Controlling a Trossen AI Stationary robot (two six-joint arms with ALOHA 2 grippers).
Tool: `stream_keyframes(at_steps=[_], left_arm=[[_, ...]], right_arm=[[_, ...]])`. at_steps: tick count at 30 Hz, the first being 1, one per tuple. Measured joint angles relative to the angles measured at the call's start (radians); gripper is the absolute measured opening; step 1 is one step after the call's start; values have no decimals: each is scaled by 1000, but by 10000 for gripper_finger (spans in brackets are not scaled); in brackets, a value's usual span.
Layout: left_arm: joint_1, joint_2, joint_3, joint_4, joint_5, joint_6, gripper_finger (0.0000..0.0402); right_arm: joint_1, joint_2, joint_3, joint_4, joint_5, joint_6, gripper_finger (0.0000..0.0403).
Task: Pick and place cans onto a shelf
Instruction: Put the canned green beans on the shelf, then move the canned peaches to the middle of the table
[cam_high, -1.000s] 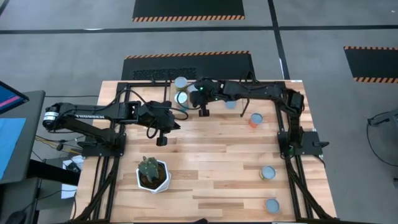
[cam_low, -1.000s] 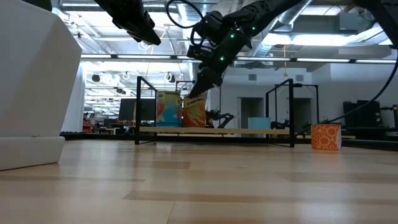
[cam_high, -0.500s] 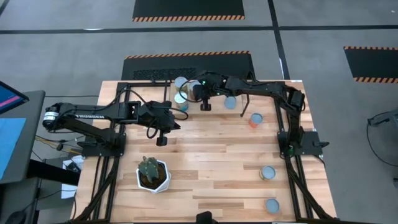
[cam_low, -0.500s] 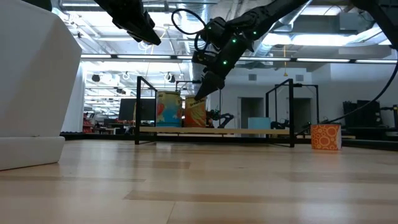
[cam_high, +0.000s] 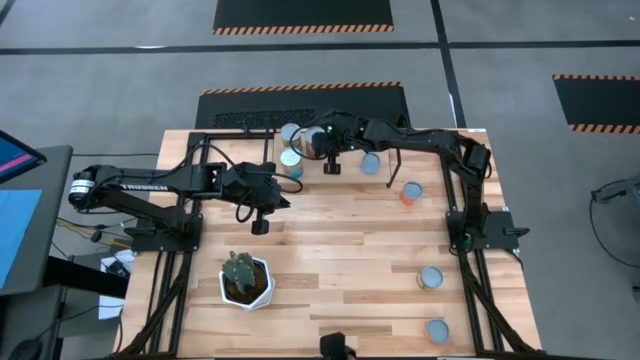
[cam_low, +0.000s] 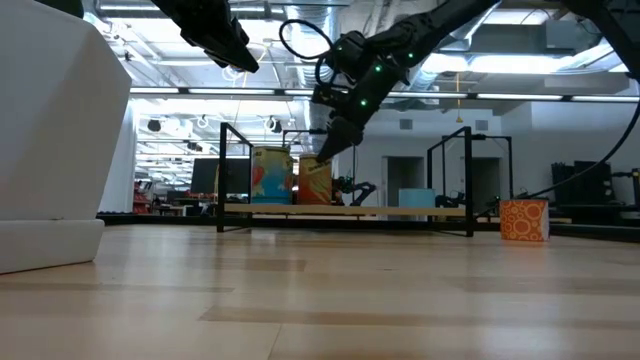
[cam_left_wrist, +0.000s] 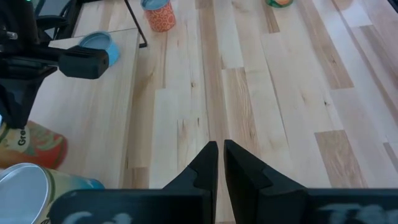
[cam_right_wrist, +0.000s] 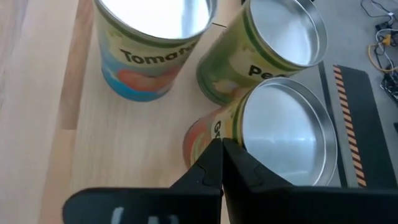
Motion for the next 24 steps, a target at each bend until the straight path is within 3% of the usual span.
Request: stream_keyframes(at_steps=[16, 20, 24], left_arm=[[0, 0, 0, 0, 0, 0, 18], [0, 0, 0, 0, -4, 0, 18], [0, 0, 0, 0, -22, -1, 18]], right_arm=[[-7, -1, 0, -11, 3, 1, 21], [27, -45, -2, -100, 51, 32, 27], [113, -158, -1, -313, 130, 104, 27]])
